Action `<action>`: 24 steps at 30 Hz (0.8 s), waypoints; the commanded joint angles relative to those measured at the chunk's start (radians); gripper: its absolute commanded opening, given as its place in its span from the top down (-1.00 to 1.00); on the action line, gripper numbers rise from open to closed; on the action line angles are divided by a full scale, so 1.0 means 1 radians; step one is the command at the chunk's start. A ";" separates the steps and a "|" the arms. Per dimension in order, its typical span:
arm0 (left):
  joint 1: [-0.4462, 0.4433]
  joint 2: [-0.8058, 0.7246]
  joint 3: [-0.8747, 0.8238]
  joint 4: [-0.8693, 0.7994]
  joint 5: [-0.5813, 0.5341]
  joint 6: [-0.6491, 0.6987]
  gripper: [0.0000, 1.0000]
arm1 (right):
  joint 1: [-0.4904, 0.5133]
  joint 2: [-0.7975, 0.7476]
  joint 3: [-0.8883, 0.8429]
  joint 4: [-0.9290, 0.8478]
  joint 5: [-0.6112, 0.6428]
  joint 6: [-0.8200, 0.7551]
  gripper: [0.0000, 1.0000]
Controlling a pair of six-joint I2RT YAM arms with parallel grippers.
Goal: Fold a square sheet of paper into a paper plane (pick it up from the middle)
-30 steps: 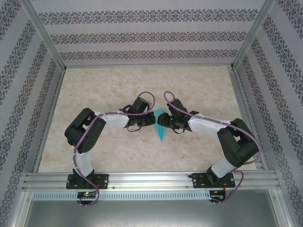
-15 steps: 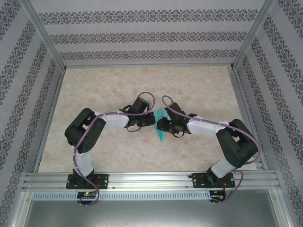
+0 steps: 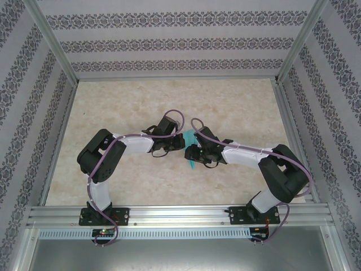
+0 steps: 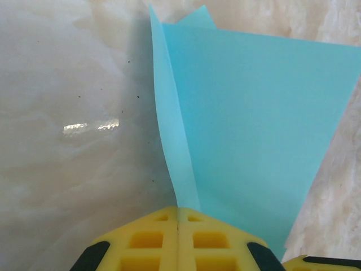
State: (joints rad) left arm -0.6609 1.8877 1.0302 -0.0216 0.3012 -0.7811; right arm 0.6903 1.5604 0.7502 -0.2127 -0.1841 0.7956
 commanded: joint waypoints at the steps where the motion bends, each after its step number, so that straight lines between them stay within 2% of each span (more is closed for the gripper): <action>1: 0.013 -0.013 -0.001 0.034 -0.007 -0.015 1.00 | 0.019 -0.019 -0.022 0.031 0.014 0.032 0.17; 13: 0.012 -0.018 -0.008 0.040 0.009 -0.014 1.00 | 0.034 0.042 0.065 -0.041 0.142 -0.035 0.28; 24: 0.014 -0.022 -0.009 0.035 0.009 -0.011 1.00 | 0.035 0.101 0.093 -0.044 0.148 -0.033 0.36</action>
State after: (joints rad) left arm -0.6609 1.8877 1.0290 -0.0216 0.3058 -0.7853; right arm 0.7136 1.6554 0.8185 -0.2432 -0.0723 0.7719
